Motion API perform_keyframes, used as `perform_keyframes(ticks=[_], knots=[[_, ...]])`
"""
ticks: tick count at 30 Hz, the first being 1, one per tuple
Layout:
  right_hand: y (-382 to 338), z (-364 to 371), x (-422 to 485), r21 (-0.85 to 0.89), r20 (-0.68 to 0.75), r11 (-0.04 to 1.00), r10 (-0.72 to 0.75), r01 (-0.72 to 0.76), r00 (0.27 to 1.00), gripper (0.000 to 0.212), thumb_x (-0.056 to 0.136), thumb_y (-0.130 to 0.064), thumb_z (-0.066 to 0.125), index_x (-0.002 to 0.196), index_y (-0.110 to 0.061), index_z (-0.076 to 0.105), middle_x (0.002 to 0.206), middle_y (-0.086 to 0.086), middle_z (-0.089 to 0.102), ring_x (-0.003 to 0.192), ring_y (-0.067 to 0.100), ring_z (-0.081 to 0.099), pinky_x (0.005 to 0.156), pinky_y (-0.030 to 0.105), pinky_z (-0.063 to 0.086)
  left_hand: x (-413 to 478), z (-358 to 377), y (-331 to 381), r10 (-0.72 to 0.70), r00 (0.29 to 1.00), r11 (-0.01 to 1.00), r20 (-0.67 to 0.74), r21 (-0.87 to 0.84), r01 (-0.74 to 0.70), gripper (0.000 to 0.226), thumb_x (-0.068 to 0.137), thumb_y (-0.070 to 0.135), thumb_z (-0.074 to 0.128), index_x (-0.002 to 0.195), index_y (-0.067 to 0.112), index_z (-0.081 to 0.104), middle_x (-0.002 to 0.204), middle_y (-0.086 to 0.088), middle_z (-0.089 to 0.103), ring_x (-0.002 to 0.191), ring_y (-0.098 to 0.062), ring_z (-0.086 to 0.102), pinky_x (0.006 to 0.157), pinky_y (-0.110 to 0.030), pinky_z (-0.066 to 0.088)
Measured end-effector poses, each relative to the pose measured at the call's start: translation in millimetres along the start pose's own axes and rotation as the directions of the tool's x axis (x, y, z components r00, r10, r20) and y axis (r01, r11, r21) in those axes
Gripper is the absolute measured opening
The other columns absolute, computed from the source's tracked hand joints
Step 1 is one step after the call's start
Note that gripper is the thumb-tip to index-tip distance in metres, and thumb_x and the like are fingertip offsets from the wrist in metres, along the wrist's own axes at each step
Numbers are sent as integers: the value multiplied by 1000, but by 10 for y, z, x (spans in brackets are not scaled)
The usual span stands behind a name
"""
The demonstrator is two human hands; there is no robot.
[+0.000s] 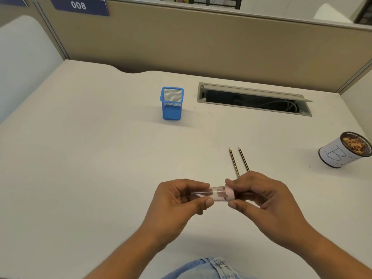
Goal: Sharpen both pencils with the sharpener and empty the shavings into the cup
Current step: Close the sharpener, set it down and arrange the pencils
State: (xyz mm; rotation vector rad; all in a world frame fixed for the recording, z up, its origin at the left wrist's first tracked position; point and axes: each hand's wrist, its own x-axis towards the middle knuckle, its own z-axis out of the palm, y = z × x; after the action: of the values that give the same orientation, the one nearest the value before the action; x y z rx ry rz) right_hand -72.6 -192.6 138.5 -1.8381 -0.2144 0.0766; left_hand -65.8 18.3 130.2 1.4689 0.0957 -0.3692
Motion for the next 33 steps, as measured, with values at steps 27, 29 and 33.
perform_keyframes(ticks=[27, 29, 33], knots=[[1228, 58, 598, -657, -1, 742, 177, -134, 984, 21, 84, -28, 69, 102, -35, 64, 101, -17, 64, 92, 7, 58, 80, 25, 50, 1202, 86, -708, 181, 961, 319, 208, 912, -258, 27, 90, 37, 64, 116, 34, 68, 105, 7, 60, 98, -18, 51, 80, -29, 40], [1281, 59, 669, -673, 2, 729, 169, -124, 986, 17, 84, -28, 68, 100, -33, 64, 99, -15, 65, 93, 10, 59, 79, 26, 49, 1289, 85, -758, 179, 963, 318, 204, 914, -252, 27, 91, 35, 63, 118, 33, 68, 105, 7, 59, 99, -18, 50, 79, -28, 37], [1331, 55, 735, -682, 11, 720, 186, -129, 983, 17, 84, -25, 66, 100, -32, 64, 98, -14, 65, 94, 12, 59, 79, 31, 51, 1389, 76, -835, 156, 969, 318, 191, 919, -233, 30, 90, 35, 64, 119, 31, 66, 108, 7, 59, 101, -18, 50, 80, -26, 34]])
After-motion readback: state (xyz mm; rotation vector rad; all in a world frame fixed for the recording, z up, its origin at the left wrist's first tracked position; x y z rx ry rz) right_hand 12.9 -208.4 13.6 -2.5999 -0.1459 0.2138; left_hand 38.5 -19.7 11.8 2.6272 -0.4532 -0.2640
